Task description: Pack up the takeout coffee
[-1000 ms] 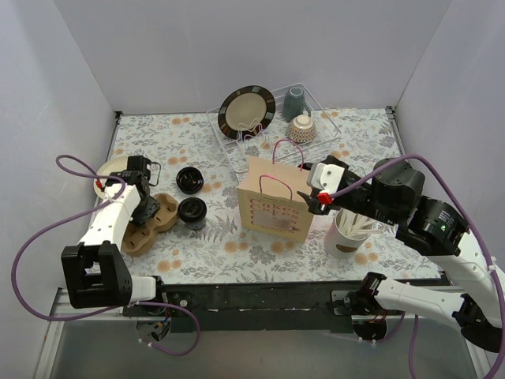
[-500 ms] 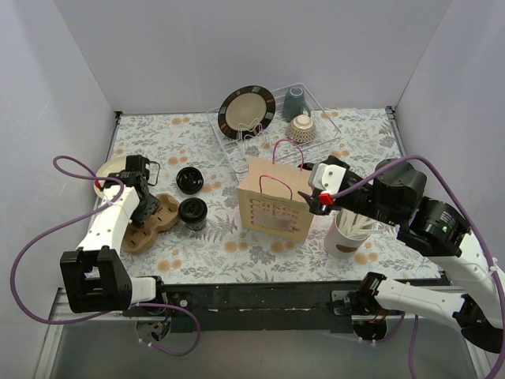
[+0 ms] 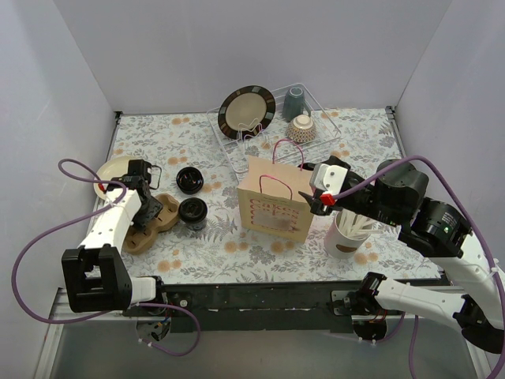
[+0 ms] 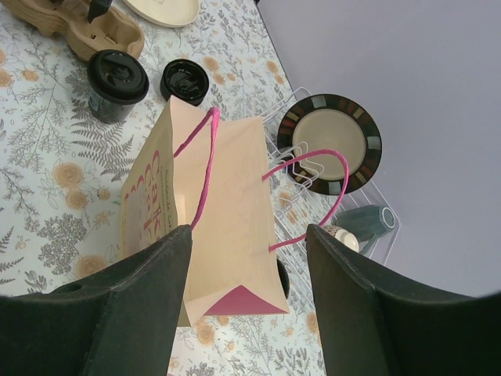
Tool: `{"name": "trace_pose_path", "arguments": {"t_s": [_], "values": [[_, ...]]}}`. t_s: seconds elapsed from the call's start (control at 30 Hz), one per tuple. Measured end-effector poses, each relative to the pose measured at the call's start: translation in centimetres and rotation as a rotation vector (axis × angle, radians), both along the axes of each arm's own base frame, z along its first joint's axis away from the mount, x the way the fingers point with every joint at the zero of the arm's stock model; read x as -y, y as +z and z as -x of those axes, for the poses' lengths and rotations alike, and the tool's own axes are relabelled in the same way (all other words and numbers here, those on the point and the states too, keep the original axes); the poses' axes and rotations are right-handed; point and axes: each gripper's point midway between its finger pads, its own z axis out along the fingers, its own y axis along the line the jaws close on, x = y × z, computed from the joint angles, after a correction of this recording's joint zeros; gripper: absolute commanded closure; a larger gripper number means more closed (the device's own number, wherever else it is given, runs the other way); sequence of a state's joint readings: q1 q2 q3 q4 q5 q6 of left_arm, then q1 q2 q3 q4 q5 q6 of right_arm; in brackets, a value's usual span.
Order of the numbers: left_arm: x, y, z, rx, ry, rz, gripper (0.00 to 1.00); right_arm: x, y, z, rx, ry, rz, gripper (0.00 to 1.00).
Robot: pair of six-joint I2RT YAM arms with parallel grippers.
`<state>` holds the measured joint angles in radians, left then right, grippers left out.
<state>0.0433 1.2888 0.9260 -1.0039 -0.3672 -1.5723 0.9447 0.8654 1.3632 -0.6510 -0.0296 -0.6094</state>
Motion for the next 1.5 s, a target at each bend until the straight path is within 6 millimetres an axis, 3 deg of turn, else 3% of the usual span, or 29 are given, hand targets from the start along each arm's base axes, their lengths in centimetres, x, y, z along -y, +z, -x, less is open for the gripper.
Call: {"name": "trace_pose_path", "arguments": {"t_s": [0.4,0.67,0.77,0.9,1.1,1.17,1.2,1.27,1.37,1.43,1.5], "values": [[0.1,-0.3,-0.7,0.013,-0.022,0.004,0.50,0.0,0.0,0.0,0.000,0.000,0.000,0.31],[0.0,-0.3,-0.5,0.004,-0.029,-0.004,0.71,0.0,0.0,0.0,0.000,0.000,0.000,0.31],[-0.1,-0.3,-0.5,0.004,-0.029,-0.006,0.75,0.0,0.0,0.0,0.000,0.000,0.000,0.31],[-0.1,-0.2,-0.4,-0.004,-0.029,-0.007,0.74,0.0,0.0,0.0,0.000,0.000,0.001,0.31],[-0.3,1.1,-0.4,-0.009,-0.025,-0.018,0.64,-0.2,-0.2,-0.2,-0.005,0.000,0.008,0.31],[-0.4,1.3,-0.5,-0.003,-0.023,-0.023,0.65,-0.3,-0.3,-0.2,-0.007,0.000,0.010,0.31],[-0.4,1.3,-0.5,-0.004,-0.022,-0.023,0.73,-0.4,-0.4,-0.3,-0.007,0.000,0.010,0.31],[-0.4,1.3,-0.4,-0.009,-0.021,-0.021,0.74,-0.4,-0.4,-0.3,-0.008,0.000,0.011,0.31],[-0.3,1.2,-0.3,-0.010,-0.022,-0.018,0.62,-0.4,-0.5,-0.3,-0.009,0.000,0.013,0.31],[-0.3,1.3,-0.3,-0.015,-0.022,-0.017,0.60,-0.4,-0.5,-0.3,-0.010,0.000,0.014,0.31],[-0.3,1.7,-0.3,-0.019,-0.021,-0.017,0.68,-0.5,-0.5,-0.3,-0.010,0.000,0.014,0.31]]}}
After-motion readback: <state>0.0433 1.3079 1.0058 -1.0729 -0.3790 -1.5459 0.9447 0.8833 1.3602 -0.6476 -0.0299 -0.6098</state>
